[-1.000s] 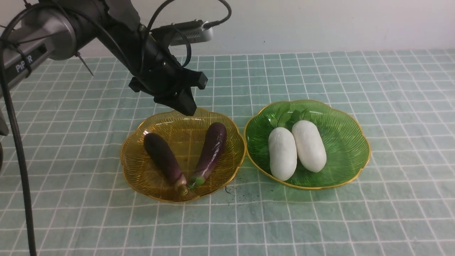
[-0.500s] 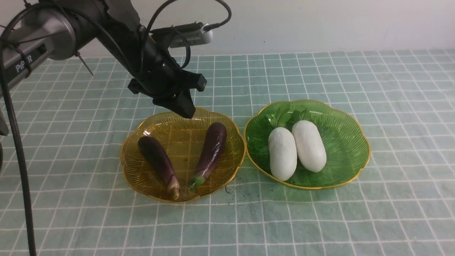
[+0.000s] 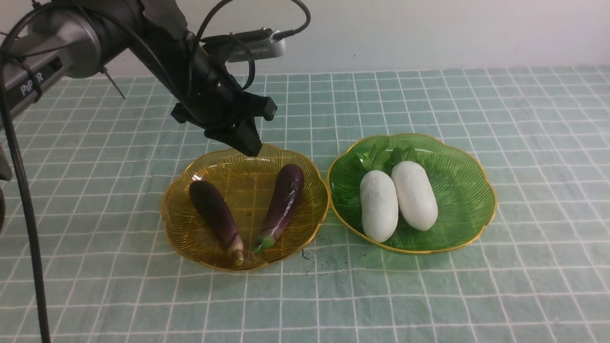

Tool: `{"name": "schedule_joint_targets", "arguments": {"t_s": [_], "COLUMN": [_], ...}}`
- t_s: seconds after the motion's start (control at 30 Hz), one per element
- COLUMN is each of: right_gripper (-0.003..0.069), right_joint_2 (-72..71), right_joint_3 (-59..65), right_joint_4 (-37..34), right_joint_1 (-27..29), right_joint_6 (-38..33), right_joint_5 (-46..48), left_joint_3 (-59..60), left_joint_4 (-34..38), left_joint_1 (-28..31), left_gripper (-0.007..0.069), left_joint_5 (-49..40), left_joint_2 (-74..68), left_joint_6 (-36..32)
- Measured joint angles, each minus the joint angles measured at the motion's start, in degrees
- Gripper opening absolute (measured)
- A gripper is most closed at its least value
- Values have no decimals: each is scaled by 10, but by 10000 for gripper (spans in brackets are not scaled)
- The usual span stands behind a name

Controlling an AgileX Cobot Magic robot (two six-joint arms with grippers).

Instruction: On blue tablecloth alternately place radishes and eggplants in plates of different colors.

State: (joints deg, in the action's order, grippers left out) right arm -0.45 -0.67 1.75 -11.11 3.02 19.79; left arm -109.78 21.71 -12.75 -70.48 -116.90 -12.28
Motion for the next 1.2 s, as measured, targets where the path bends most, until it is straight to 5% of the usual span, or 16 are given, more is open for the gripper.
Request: {"name": "schedule_joint_targets", "arguments": {"t_s": [0.67, 1.2], "right_gripper": [-15, -15], "right_joint_2": [0, 0], "right_joint_3": [18, 18], "right_joint_4": [2, 2], "right_joint_1": [129, 153], "right_joint_6": [8, 8], "right_joint_5": [30, 30], "left_joint_3": [-51, 280], "left_joint_4": [-7, -108], "left_joint_1": [0, 0], "left_gripper": [-8, -8], "left_joint_5": [-14, -16], "left_joint_2": [238, 534], "left_joint_6": [25, 24]}}
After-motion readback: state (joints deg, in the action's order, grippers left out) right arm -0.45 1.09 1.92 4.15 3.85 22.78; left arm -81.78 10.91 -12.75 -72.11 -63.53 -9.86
